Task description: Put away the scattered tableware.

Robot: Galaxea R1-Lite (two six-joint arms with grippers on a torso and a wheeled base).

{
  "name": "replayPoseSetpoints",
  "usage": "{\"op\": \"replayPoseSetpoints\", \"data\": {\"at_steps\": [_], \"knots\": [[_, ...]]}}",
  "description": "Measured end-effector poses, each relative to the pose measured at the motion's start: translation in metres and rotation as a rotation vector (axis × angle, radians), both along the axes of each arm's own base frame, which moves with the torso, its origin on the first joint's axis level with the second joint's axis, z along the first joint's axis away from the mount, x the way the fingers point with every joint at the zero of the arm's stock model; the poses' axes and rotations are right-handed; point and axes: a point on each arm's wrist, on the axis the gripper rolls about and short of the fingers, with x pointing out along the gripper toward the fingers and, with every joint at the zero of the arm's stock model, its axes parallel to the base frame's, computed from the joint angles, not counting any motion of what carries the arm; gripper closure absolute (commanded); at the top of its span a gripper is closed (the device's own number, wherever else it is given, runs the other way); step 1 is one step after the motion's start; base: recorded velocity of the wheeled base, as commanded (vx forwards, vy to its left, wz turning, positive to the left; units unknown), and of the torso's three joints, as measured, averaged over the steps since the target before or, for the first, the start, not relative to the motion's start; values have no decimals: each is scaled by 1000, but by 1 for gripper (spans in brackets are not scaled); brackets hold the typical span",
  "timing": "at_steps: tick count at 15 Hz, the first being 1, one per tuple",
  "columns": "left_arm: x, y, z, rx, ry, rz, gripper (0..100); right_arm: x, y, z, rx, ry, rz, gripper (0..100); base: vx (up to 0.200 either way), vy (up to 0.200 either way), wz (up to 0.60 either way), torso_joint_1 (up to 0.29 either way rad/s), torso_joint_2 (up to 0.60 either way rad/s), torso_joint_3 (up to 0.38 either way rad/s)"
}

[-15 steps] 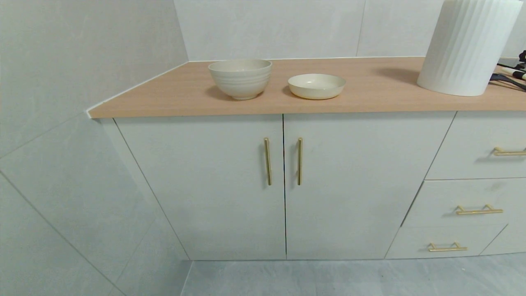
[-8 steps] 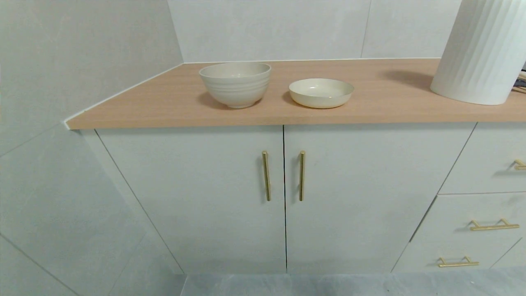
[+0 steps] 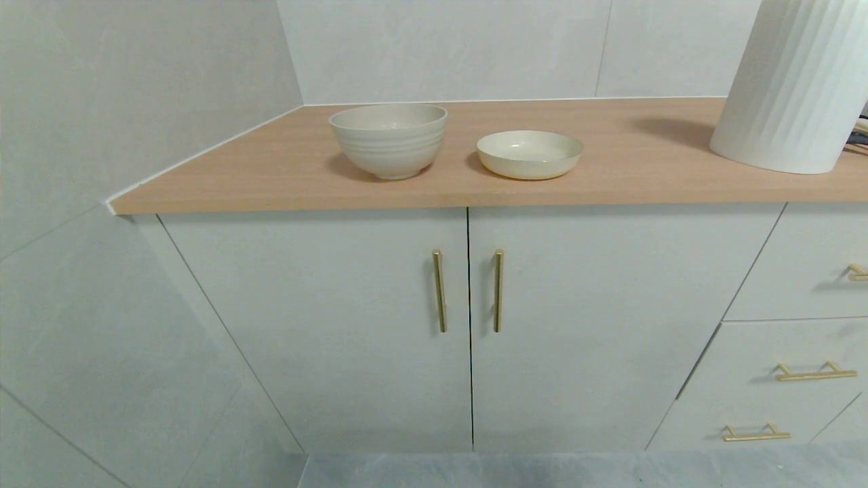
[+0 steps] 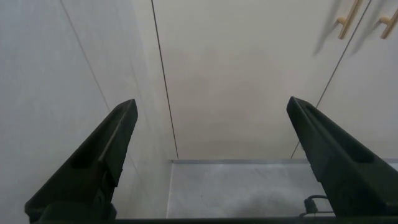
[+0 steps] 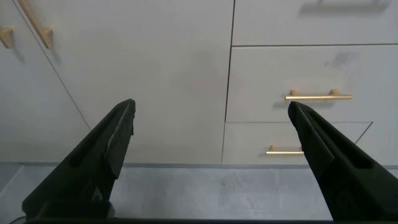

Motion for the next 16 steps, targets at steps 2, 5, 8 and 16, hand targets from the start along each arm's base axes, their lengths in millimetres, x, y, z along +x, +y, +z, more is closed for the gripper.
{"op": "replayPoseSetpoints", "data": {"at_steps": [2, 5, 8, 16], "knots": [[0, 0, 0, -1, 0, 0, 0, -4, 0, 14, 13, -55, 7, 0, 0, 0, 0, 0, 0, 0], [0, 0, 0, -2, 0, 0, 0, -11, 2, 45, 31, -109, 106, 0, 0, 0, 0, 0, 0, 0], [0, 0, 0, -2, 0, 0, 0, 0, 5, 54, 26, -11, 263, 0, 0, 0, 0, 0, 0, 0], [0, 0, 0, -2, 0, 0, 0, 86, 22, 89, 9, 290, 568, 0, 0, 0, 0, 0, 0, 0]]}}
